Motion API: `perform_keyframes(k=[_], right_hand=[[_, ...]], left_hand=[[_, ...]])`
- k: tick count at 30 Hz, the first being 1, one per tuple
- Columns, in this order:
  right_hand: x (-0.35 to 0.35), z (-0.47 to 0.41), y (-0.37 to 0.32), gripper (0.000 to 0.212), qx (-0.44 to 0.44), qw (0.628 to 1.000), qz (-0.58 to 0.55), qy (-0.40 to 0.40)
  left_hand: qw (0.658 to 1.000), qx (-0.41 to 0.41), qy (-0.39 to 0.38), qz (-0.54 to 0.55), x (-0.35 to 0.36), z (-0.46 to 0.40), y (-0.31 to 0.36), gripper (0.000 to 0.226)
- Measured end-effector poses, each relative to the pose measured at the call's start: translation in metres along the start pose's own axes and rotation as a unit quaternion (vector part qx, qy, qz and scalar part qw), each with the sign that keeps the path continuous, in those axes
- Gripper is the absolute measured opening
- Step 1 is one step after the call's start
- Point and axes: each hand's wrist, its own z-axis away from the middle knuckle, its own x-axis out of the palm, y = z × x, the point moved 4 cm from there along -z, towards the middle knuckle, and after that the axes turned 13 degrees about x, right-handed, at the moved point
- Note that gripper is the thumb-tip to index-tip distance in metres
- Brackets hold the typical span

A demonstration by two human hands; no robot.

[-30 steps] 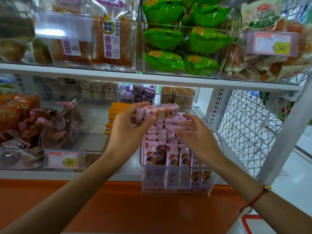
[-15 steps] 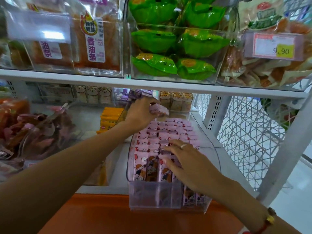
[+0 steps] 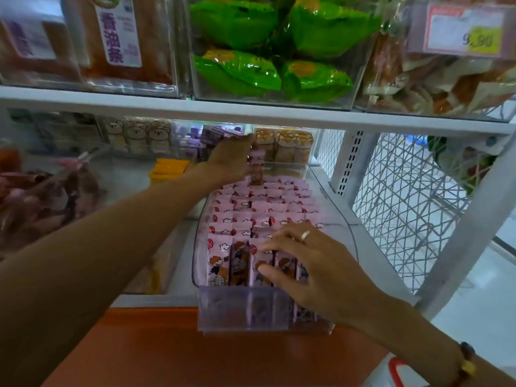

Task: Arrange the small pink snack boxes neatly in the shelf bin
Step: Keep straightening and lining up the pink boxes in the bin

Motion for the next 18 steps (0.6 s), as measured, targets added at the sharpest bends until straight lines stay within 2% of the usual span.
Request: perform_keyframes(k=[2,5,7,11,18], right_hand=[[0.000,0.000,-0.001,0.033,-0.002,1.000,-0.003,0.005],[0.000,0.000,0.000,0.030,-0.006,1.000,-0.006,0.012],[0.000,0.000,0.000,0.029,-0.005,1.000,-0.006,0.012],[0.001,-0.002,0.001,0.032,-0.001,1.000,-0.009,-0.003],[0.001,-0.001,0.004,0.022,0.004,1.000,-0.020,-0.017]], left_hand=[[0.999,0.007,0.023,-0.023,0.006,-0.002,0.001,0.017],[0.995,-0.014,0.040,-0.093,0.012,-0.006,-0.001,0.018],[0.996,-0.032,-0.001,-0.087,0.025,-0.006,-0.008,0.017],[0.992,-0.022,-0.110,-0.060,0.039,-0.004,-0.016,0.034],[0.983,-0.002,-0.151,-0.101,0.029,-0.006,-0.010,0.030]])
